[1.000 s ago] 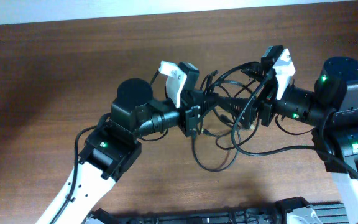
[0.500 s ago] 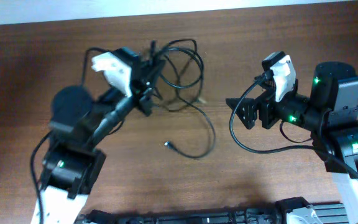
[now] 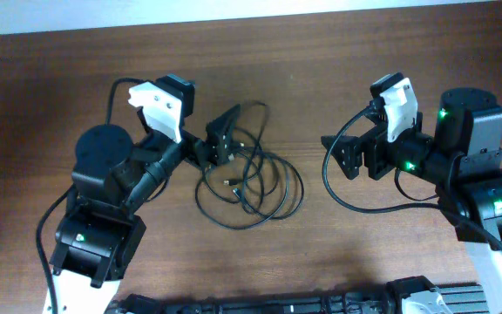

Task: Untangle cables
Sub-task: 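Lower the bundle and open both grippers, releasing it onto the table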

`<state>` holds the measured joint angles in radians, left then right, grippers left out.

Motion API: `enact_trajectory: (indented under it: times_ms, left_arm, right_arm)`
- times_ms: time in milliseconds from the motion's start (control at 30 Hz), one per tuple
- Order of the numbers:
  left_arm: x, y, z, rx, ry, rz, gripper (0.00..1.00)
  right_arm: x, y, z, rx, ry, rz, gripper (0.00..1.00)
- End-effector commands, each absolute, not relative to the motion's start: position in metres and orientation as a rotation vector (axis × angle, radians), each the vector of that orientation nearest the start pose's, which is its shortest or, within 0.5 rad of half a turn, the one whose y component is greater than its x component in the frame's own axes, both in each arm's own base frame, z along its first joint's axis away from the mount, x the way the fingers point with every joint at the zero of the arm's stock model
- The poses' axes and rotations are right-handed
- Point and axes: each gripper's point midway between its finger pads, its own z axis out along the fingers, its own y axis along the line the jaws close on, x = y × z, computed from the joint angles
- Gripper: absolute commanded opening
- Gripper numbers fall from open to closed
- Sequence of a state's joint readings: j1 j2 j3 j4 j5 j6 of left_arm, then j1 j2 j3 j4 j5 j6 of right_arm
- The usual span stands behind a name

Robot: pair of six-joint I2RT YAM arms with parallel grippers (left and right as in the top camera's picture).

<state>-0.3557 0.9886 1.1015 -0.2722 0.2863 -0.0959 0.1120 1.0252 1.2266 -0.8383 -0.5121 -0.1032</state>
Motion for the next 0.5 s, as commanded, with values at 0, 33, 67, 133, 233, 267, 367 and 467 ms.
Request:
enact_trajectory:
  times_ms: [0,33,67,133,233,267,367,467]
  left_arm:
    - [0.321,-0.144,0.376,0.338,1.753,-0.444,0.91]
    - [0.321,-0.141,0.372,0.329,1.770,-0.431,0.92]
    - [0.322,-0.138,0.368,0.318,1.788,-0.414,0.94]
    - [0.323,-0.130,0.357,0.288,1.837,-0.366,0.99]
    - [0.322,-0.116,0.338,0.247,1.919,-0.290,0.99]
    - [0.321,-0.111,0.332,0.238,1.944,-0.275,0.99]
    - [0.319,-0.093,0.316,0.175,2.023,-0.244,0.99]
    - [0.319,-0.067,0.303,0.066,2.087,-0.209,0.99]
  right_arm:
    - [0.281,0.114,0.319,-0.499,2.099,0.554,0.99]
    - [0.280,0.114,0.319,-0.501,2.100,0.557,0.99]
    - [0.280,0.115,0.319,-0.503,2.098,0.562,0.99]
    - [0.277,0.121,0.321,-0.523,2.089,0.605,0.99]
    - [0.271,0.128,0.320,-0.550,2.090,0.672,0.99]
    - [0.271,0.130,0.318,-0.553,2.097,0.685,0.99]
    - [0.276,0.132,0.308,-0.512,2.153,0.735,0.99]
    - [0.290,0.134,0.287,-0.377,2.268,0.814,0.99]
